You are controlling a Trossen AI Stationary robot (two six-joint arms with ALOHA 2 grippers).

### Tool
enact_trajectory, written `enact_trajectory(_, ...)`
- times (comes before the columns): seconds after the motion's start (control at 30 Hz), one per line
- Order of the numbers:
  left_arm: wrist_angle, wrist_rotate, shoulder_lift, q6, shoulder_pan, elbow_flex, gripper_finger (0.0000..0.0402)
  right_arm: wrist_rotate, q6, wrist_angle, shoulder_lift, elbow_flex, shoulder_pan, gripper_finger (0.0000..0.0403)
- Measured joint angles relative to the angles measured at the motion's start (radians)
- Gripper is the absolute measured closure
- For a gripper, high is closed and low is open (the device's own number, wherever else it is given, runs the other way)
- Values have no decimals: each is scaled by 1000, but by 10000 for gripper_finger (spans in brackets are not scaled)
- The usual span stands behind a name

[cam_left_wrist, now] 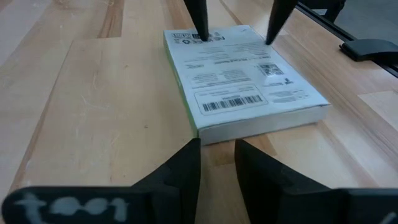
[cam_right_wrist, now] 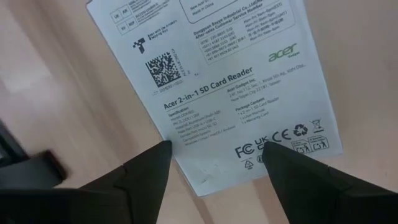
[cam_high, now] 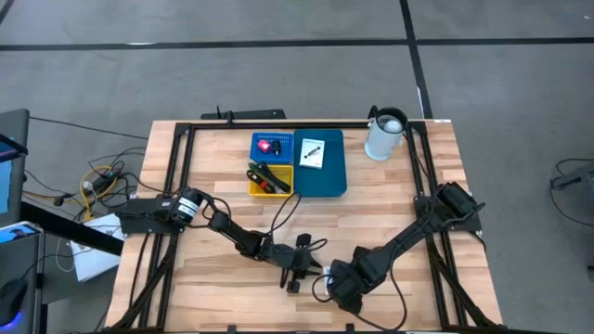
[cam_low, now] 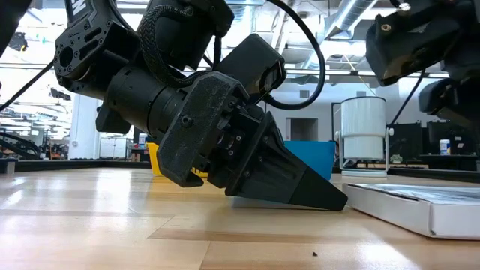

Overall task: Pick and place items into bin
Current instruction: Put the card reader into the dark blue bin

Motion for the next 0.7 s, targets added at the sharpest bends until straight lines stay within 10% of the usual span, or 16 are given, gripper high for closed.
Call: enact_trajectory(0.7,0,0,0,1,0,0,307,-69,-181,-23,37,60,-20,142)
